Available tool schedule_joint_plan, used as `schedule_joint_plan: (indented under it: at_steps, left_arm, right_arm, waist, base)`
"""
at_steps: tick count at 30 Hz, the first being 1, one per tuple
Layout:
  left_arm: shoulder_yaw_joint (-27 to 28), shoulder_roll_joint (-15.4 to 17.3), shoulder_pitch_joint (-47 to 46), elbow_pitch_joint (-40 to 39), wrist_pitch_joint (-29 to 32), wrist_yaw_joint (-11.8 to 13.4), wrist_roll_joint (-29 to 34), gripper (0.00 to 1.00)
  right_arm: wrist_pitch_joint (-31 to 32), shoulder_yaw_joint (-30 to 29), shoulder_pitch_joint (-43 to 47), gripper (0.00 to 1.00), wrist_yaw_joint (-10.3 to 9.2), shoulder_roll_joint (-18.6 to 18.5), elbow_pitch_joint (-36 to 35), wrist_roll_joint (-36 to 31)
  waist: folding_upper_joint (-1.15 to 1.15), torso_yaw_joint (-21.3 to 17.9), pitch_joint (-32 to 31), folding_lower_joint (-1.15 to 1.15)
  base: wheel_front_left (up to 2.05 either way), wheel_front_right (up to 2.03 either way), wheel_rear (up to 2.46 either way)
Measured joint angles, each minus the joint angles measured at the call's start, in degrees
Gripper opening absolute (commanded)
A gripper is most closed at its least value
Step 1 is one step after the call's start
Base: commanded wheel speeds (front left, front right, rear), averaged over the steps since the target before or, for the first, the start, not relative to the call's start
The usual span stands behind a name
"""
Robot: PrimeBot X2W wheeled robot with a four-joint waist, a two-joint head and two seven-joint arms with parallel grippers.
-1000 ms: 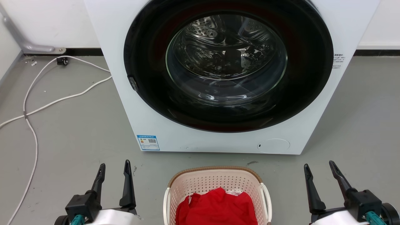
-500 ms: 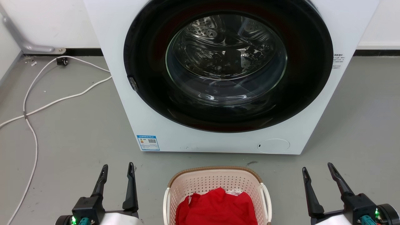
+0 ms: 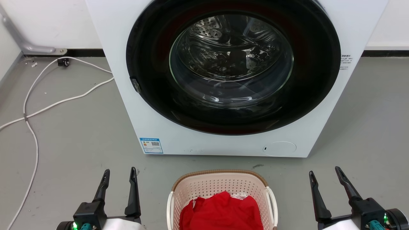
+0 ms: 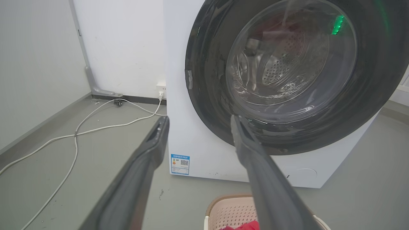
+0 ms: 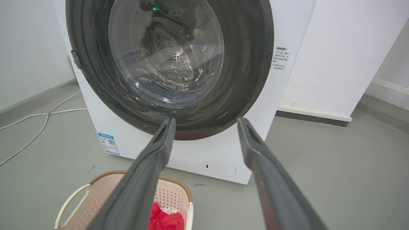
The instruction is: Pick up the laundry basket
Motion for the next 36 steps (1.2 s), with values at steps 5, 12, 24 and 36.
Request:
schedule_joint_plan:
  at_steps: [5, 12, 24, 36]
  left_arm:
    - [-0.13, 0.00, -0.26, 0.64, -0.01, -0.01, -0.15, 1.00]
    - [-0.48, 0.02, -4.97, 5.36, -0.09, -0.76, 1.01, 1.00]
    - [-1.23, 0.04, -20.74, 24.53, -0.09, -2.88, 2.85, 1.00]
    - [-3.58, 1.66, -39.44, 47.53, -0.09, -4.57, 6.16, 1.00]
  right_arm:
    - [0.00, -0.04, -0.09, 1.00, -0.01, 0.00, 0.00, 0.07]
    - [-0.01, 1.62, -3.89, 1.00, 0.00, 0.00, 3.31, -1.48]
    - [-0.02, 4.75, -19.20, 1.00, 0.00, 0.01, 20.26, -5.43]
    - [-0.01, 7.82, -38.68, 1.00, 0.00, 0.02, 44.63, -9.53]
  waist:
    - [0.00, -0.01, 0.64, 0.00]
    - [0.00, -0.19, 3.44, 0.00]
    - [0.00, -1.08, 14.37, 0.01]
    - [0.00, -1.93, 31.75, 0.02]
  base:
    - [0.00, 0.00, 0.00]
    - [0.00, 0.00, 0.00]
    - [0.00, 0.00, 0.00]
    - [0.00, 0.00, 0.00]
